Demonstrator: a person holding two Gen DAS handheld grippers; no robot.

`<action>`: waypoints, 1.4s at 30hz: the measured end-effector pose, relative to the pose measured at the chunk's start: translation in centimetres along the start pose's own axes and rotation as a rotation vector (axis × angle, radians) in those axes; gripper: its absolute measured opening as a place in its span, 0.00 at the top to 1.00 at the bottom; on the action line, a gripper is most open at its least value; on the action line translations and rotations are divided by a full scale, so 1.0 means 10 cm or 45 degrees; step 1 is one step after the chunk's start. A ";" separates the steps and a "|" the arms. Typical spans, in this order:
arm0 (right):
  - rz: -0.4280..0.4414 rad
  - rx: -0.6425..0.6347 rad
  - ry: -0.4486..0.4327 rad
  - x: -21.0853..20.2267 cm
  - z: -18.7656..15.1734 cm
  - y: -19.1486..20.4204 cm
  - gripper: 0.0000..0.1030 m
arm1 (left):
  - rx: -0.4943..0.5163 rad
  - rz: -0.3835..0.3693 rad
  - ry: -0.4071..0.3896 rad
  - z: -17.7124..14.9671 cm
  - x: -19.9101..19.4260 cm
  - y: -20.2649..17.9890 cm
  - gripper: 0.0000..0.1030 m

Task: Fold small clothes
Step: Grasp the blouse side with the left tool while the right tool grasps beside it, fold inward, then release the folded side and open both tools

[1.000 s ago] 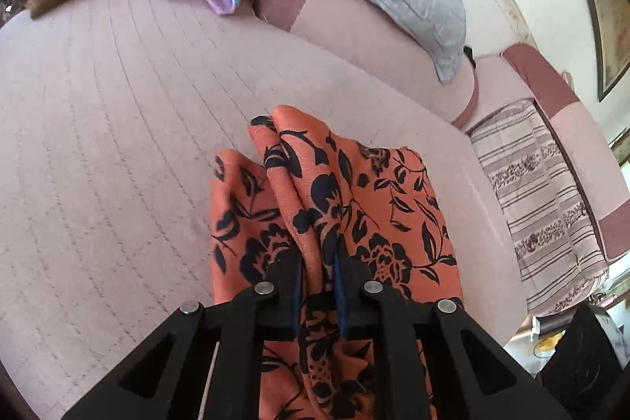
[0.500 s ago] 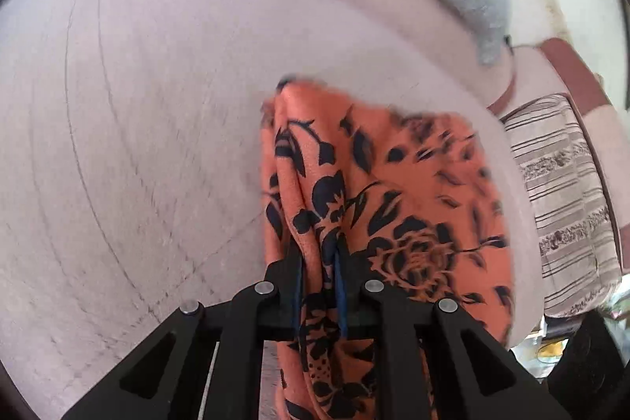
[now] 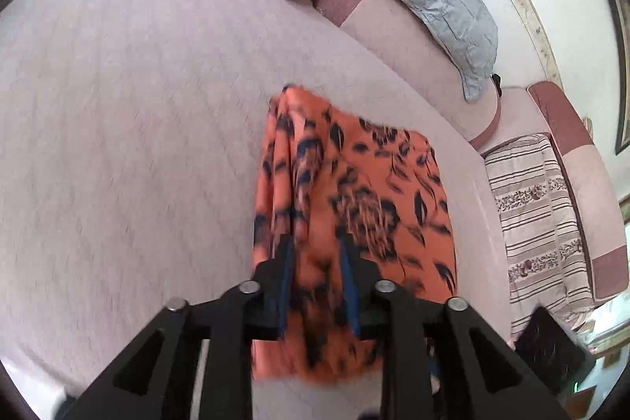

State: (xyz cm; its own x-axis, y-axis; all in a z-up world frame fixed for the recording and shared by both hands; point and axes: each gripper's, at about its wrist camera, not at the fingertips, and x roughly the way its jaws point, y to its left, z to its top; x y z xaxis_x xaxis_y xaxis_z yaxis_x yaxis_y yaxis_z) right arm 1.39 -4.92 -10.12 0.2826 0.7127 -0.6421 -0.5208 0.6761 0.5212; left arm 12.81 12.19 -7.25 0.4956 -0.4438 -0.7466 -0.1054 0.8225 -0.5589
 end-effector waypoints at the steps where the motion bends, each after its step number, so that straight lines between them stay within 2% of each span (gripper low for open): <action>1: 0.008 0.015 -0.016 -0.07 -0.04 -0.03 0.32 | 0.003 0.023 0.013 -0.09 -0.02 0.01 0.73; 5: 0.017 0.052 -0.052 -0.32 -0.09 -0.12 0.32 | -0.007 0.067 0.046 -0.34 0.03 0.02 0.75; 7: 0.021 0.089 -0.062 -0.43 -0.17 -0.22 0.32 | -0.013 0.065 0.022 -0.40 0.00 0.00 0.87; 10: 0.023 0.161 -0.073 -0.55 -0.21 -0.31 0.32 | -0.034 0.023 -0.035 -0.43 -0.10 -0.07 0.89; 12: 0.035 0.204 -0.085 -0.61 -0.28 -0.41 0.32 | -0.030 0.071 -0.040 -0.45 -0.07 -0.05 0.89; 13: 0.047 0.228 -0.092 -0.65 -0.33 -0.45 0.31 | -0.031 0.136 0.000 -0.46 0.04 0.02 0.89; 14: 0.055 0.247 -0.093 -0.67 -0.36 -0.48 0.30 | -0.055 0.185 0.041 -0.48 0.13 0.08 0.88; 15: 0.069 0.272 -0.091 -0.64 -0.37 -0.53 0.28 | -0.092 0.182 0.059 -0.50 0.17 0.16 0.87; 18: 0.111 0.347 -0.080 -0.65 -0.45 -0.63 0.26 | -0.116 0.121 -0.003 -0.51 0.01 0.14 0.84; 19: 0.117 0.378 -0.081 -0.67 -0.48 -0.67 0.26 | -0.092 0.132 -0.011 -0.51 -0.03 0.10 0.81; 23: 0.179 0.529 -0.096 -0.68 -0.54 -0.88 0.22 | -0.011 0.229 -0.046 -0.52 -0.14 -0.06 0.66; 25: 0.204 0.594 -0.106 -0.67 -0.55 -0.97 0.22 | 0.037 0.330 -0.080 -0.55 -0.18 -0.15 0.59; 28: 0.254 0.727 -0.124 -0.66 -0.61 -1.14 0.21 | 0.101 0.427 -0.116 -0.58 -0.20 -0.26 0.54; 34: 0.297 0.899 -0.183 -0.72 -0.66 -1.38 0.19 | 0.216 0.529 -0.156 -0.63 -0.18 -0.49 0.47; 42: 0.378 1.007 -0.230 -0.74 -0.54 -1.52 0.19 | 0.279 0.569 -0.177 -0.63 -0.22 -0.61 0.47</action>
State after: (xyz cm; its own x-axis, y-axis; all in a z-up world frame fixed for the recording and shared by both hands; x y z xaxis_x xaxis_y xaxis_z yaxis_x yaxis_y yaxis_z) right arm 2.85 -21.54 -16.33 0.3823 0.8539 -0.3530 0.1013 0.3410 0.9346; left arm 6.91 5.90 -4.43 0.5549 0.0071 -0.8319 -0.1572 0.9828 -0.0965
